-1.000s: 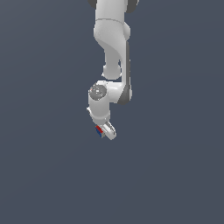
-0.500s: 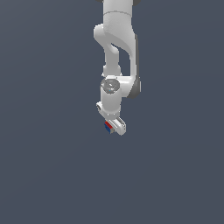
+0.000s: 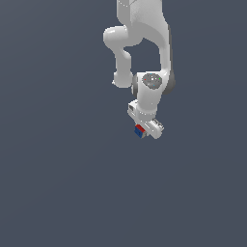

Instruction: Pick up the object and move it to a goal position.

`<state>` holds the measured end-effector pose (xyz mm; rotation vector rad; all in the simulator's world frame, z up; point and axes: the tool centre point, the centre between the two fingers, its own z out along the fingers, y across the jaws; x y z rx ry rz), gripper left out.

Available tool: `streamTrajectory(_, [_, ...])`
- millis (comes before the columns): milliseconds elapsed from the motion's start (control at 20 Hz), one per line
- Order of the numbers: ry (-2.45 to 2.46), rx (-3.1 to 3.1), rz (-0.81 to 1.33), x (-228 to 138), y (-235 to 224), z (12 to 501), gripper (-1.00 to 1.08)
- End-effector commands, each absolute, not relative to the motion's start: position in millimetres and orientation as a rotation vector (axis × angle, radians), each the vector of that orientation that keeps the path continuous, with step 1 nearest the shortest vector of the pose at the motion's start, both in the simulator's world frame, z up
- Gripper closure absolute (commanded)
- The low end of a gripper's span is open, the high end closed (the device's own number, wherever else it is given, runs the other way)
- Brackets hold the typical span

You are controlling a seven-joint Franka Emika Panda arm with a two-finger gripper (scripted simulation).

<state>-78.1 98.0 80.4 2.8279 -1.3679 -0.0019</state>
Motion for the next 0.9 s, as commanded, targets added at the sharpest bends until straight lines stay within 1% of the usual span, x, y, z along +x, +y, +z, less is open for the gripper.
streamTrajectory(0, [-1.369, 2.828, 0.0, -87, 124, 89, 1.08])
streamTrajectory(250, [-1.369, 2.828, 0.0, -99, 164, 102, 1.08])
streamTrajectory(450, [-1.369, 2.827, 0.001, -106, 187, 109, 1.08])
streamTrajectory(850, [-1.369, 2.827, 0.001, -110, 204, 114, 1.08])
